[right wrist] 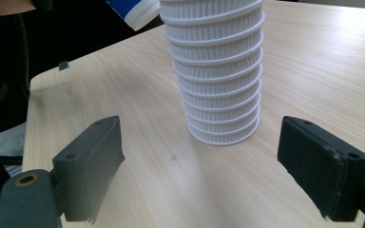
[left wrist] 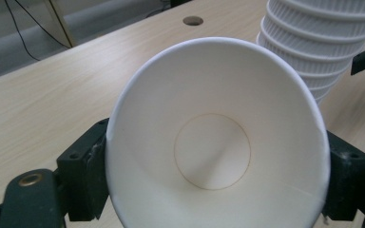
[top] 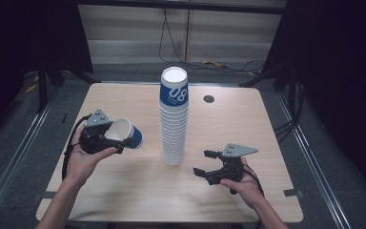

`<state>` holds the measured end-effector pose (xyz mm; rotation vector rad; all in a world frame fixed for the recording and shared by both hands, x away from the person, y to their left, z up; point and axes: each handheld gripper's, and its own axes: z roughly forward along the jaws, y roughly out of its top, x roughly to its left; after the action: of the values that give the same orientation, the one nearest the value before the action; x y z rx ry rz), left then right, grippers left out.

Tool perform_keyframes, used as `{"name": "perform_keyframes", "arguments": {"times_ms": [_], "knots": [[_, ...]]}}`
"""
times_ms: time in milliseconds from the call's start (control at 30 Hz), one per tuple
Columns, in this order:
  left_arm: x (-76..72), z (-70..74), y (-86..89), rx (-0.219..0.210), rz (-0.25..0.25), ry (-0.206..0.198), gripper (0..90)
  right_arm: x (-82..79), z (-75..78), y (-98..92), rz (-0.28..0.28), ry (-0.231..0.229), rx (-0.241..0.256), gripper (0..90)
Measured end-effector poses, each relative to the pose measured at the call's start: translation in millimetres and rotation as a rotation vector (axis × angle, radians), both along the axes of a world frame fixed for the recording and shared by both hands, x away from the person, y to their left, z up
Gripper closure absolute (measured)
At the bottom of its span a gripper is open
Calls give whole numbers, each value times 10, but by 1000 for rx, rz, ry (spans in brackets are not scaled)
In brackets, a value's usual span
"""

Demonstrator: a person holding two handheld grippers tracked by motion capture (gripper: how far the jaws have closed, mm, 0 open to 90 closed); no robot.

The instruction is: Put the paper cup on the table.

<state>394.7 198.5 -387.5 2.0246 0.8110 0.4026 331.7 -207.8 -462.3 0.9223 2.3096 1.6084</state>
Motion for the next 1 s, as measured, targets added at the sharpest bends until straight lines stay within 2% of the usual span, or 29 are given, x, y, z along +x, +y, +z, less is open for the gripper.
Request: {"name": "perform_keyframes", "arguments": {"times_ms": [67,133,200,267,433,467,500,567,667,700,733,800,833,967,1000], "knots": [[60,-43,0,14,12,13,164,-2,9,-11,-4,-5,-4,151],[135,-110,-7,62,32,36,163,-12,25,-22,-10,-7,0,151],[183,-164,-10,71,39,56,160,-20,35,-28,-4,-15,2,166],[221,-218,-35,109,48,66,160,-22,36,-26,3,-13,-1,168],[289,-287,-60,141,44,107,160,-36,32,-1,-2,-11,-16,168],[309,-295,-65,185,69,99,160,-43,35,2,0,-14,-16,168],[327,-305,-67,205,90,104,160,-53,38,6,5,-14,-17,167],[394,-342,-48,205,92,135,159,-61,38,11,6,-13,-21,168],[455,-400,-49,240,110,158,158,-61,32,15,0,-11,-23,168],[466,-420,-56,237,111,176,156,-58,29,15,0,-9,-24,168],[470,-432,-61,226,114,179,155,-56,25,12,-1,-7,-25,168],[473,-448,-78,244,108,180,152,-47,18,10,-5,-6,-28,168],[477,-471,-99,270,113,175,152,-44,16,9,-5,-5,-27,168],[518,-537,-122,288,124,191,147,-42,14,10,-13,-2,-27,168],[523,-548,-134,267,135,192,146,-42,14,10,-13,0,-25,168]]}}
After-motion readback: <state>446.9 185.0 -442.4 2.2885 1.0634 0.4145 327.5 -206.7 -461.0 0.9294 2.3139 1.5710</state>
